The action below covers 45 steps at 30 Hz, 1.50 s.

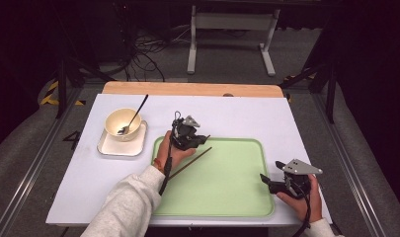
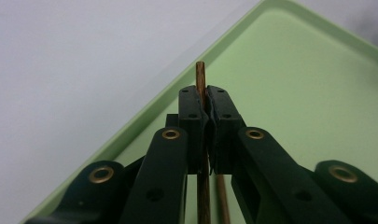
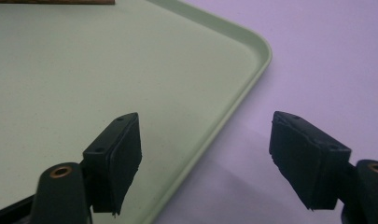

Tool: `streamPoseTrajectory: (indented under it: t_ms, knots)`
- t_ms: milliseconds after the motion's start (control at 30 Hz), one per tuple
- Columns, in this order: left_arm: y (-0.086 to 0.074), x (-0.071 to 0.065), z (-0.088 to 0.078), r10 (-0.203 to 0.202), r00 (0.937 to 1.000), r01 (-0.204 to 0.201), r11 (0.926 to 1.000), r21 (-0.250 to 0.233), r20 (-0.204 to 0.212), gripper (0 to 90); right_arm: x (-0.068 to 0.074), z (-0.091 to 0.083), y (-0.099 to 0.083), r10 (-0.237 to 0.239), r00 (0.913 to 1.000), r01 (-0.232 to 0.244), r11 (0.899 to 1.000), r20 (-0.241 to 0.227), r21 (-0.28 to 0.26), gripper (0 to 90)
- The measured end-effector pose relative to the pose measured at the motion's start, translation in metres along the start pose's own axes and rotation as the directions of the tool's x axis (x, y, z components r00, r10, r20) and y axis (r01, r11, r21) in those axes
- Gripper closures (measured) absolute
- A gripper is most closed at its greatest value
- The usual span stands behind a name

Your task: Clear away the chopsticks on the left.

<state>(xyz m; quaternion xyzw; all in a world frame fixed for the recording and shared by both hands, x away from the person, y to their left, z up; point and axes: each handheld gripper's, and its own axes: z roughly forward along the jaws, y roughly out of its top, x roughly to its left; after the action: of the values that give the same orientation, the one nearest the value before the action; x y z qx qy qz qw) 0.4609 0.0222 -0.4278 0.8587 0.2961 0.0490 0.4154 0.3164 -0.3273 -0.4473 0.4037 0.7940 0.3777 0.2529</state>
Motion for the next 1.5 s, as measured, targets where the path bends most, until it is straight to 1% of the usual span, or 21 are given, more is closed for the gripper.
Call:
streamPoseTrajectory:
  t_ms: [133,267,333,400,433,500,600,633,667,733,767,833,867,933,1067,1133,1300,1367,1433,1467,1500]
  knots:
    - [0.006,-0.005,0.004,0.017,0.9999,-0.017,0.9998,0.005,-0.004,86.0,0.0,0.0,0.0,0.001,1.0,-0.001,1.0,-0.002,0.0,25.4]
    - [0.007,-0.003,0.008,0.007,1.0,-0.007,0.9999,0.008,-0.004,84.8,-0.001,0.001,-0.001,0.005,1.0,-0.005,1.0,-0.004,0.004,25.3]
    - [0.006,-0.001,0.008,0.002,1.0,-0.002,0.9998,0.02,-0.009,76.3,-0.001,0.0,-0.001,0.006,1.0,-0.006,1.0,-0.002,0.005,25.3]
    - [0.005,0.001,0.009,-0.007,0.9999,0.007,0.9996,0.027,0.011,74.2,-0.001,0.0,-0.001,0.008,1.0,-0.008,1.0,-0.004,0.005,25.2]
    - [0.004,0.002,0.008,-0.004,1.0,0.004,0.9995,0.032,0.001,73.0,-0.001,0.0,-0.001,0.008,1.0,-0.008,1.0,-0.002,0.007,25.2]
    - [0.003,0.002,0.006,0.002,0.9999,-0.002,0.9997,0.026,0.011,71.9,-0.001,0.0,-0.001,0.006,1.0,-0.006,1.0,-0.002,0.007,25.2]
    - [0.0,0.001,0.0,0.046,0.9987,-0.046,0.9984,0.031,0.024,73.6,-0.001,0.0,0.0,0.005,1.0,-0.005,1.0,-0.002,0.006,25.2]
    - [-0.001,0.0,-0.001,0.058,0.9979,-0.059,0.9979,0.029,0.028,76.5,-0.001,0.0,0.0,0.005,1.0,-0.005,1.0,-0.002,0.006,25.2]
    - [-0.004,-0.002,-0.003,0.087,0.9953,-0.089,0.9954,0.037,0.043,79.6,-0.001,0.0,0.0,0.005,1.0,-0.005,1.0,0.0,0.007,25.2]
    - [-0.007,-0.005,-0.005,0.133,0.9899,-0.136,0.9893,0.053,0.048,86.3,-0.001,0.0,0.0,0.005,1.0,-0.005,1.0,0.0,0.007,25.2]
    - [-0.011,-0.006,-0.006,0.141,0.988,-0.145,0.9879,0.055,0.062,90.0,-0.001,0.0,0.0,0.004,1.0,-0.004,1.0,0.0,0.008,25.2]
    - [-0.012,-0.007,-0.007,0.151,0.986,-0.155,0.9864,0.055,0.071,90.0,-0.001,0.0,0.0,0.004,1.0,-0.004,1.0,0.001,0.009,25.2]
    - [-0.015,-0.008,-0.009,0.169,0.9836,-0.172,0.9836,0.053,0.064,90.0,-0.001,0.0,0.0,0.004,1.0,-0.004,1.0,0.0,0.008,25.2]
    - [-0.017,-0.008,-0.012,0.173,0.9821,-0.177,0.983,0.049,0.073,90.0,0.0,0.0,0.0,0.001,1.0,-0.001,1.0,0.002,0.006,25.2]
    - [-0.02,-0.014,-0.014,0.222,0.972,-0.226,0.9728,0.05,0.076,90.0,0.001,0.0,0.002,0.002,1.0,-0.002,1.0,0.003,0.003,25.2]
    - [-0.021,-0.017,-0.014,0.251,0.9638,-0.257,0.9649,0.055,0.089,90.0,0.001,0.0,0.002,-0.003,1.0,0.003,1.0,0.004,0.002,25.2]
    - [-0.021,-0.019,-0.01,0.273,0.9564,-0.281,0.9572,0.07,0.104,90.0,0.0,0.0,0.002,-0.001,1.0,0.001,1.0,0.009,-0.002,25.3]
    - [-0.021,-0.019,-0.01,0.273,0.956,-0.281,0.9567,0.074,0.108,90.0,0.0,0.0,0.002,-0.003,1.0,0.003,1.0,0.009,-0.001,25.3]
    - [-0.021,-0.019,-0.01,0.27,0.9565,-0.279,0.957,0.078,0.11,85.5,0.0,-0.001,0.002,-0.001,1.0,0.002,1.0,0.009,-0.002,25.4]
    - [-0.021,-0.02,-0.01,0.28,0.9526,-0.29,0.9537,0.079,0.119,84.2,0.0,-0.001,0.002,0.0,1.0,0.0,1.0,0.009,-0.002,25.5]
    - [-0.021,-0.02,-0.01,0.28,0.9526,-0.29,0.9537,0.079,0.119,84.3,0.0,-0.001,0.002,0.0,1.0,0.0,1.0,0.009,-0.002,25.5]
